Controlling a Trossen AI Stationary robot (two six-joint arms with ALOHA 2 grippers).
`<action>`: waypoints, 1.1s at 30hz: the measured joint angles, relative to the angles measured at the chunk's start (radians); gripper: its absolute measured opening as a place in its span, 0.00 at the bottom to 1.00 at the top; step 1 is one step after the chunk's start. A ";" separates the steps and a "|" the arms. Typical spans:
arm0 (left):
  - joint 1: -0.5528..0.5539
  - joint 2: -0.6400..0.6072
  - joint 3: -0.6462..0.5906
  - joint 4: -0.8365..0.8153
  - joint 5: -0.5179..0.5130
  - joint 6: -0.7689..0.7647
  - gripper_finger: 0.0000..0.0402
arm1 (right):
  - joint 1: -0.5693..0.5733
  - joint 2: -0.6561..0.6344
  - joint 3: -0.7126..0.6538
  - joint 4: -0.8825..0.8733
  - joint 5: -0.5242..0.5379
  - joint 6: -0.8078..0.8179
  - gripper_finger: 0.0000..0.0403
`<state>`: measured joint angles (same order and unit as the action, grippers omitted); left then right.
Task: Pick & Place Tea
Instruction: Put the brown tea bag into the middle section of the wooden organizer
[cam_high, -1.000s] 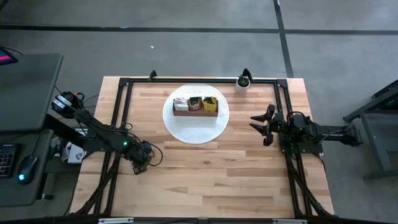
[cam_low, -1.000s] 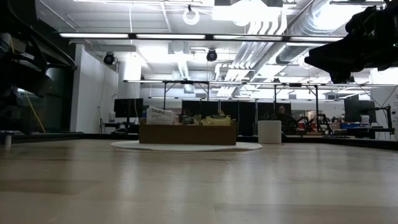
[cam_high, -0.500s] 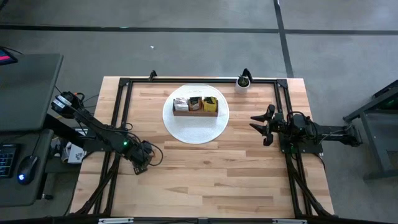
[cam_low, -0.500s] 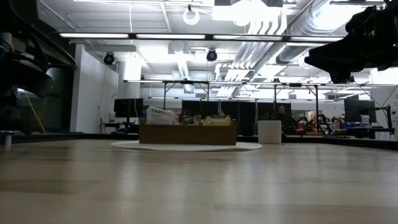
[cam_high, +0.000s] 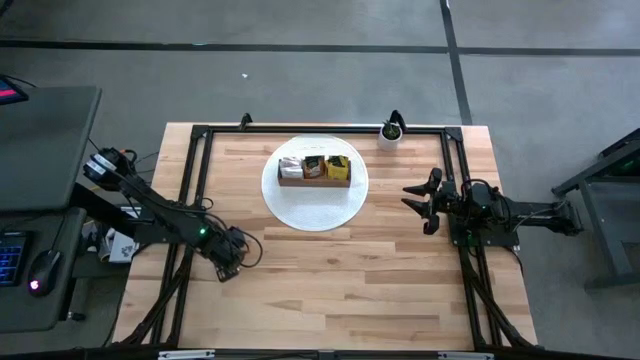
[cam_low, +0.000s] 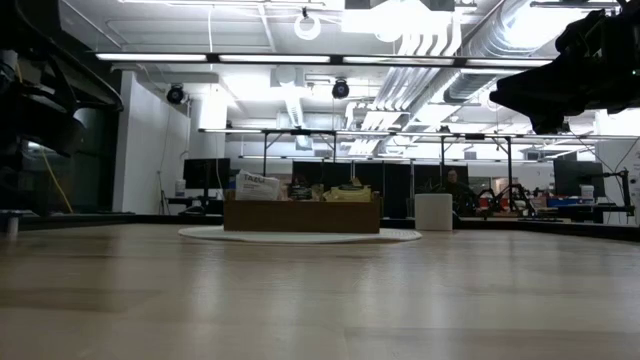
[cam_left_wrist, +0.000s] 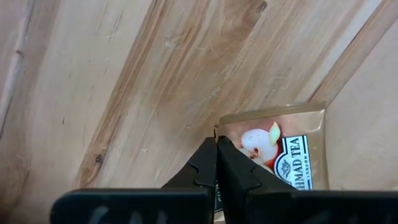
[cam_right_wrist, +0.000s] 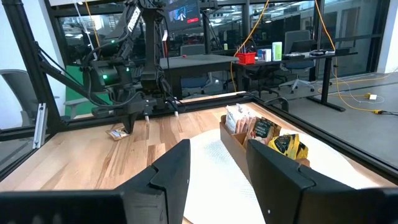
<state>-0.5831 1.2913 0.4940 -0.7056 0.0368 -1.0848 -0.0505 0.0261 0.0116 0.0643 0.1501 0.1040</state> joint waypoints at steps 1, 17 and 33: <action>0.000 0.002 0.009 -0.012 -0.006 0.003 0.00 | 0.000 0.000 0.000 0.000 0.000 0.000 0.38; 0.000 0.005 0.198 -0.176 -0.214 0.047 0.00 | 0.000 0.000 0.000 0.000 0.000 0.000 0.38; 0.104 0.010 0.537 -0.405 -0.560 0.434 0.00 | 0.000 0.000 0.000 0.000 0.000 0.000 0.38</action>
<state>-0.4792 1.3016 1.0313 -1.1105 -0.5228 -0.6512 -0.0505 0.0257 0.0116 0.0643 0.1501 0.1040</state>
